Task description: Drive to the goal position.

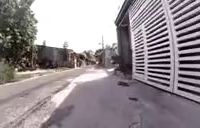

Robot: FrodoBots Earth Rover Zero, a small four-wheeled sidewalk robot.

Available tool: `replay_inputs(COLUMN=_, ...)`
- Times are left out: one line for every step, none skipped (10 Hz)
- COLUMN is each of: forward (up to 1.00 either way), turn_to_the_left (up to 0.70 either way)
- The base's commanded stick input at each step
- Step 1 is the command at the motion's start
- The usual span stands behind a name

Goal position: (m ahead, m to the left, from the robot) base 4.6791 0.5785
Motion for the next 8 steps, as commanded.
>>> replay_inputs(forward=0.85, turn_to_the_left=0.0)
replay_inputs(forward=0.85, turn_to_the_left=0.0)
replay_inputs(forward=0.85, turn_to_the_left=0.0)
replay_inputs(forward=0.85, turn_to_the_left=0.0)
replay_inputs(forward=0.85, turn_to_the_left=0.0)
replay_inputs(forward=0.85, turn_to_the_left=0.0)
replay_inputs(forward=0.85, turn_to_the_left=0.0)
replay_inputs(forward=0.85, turn_to_the_left=0.0)
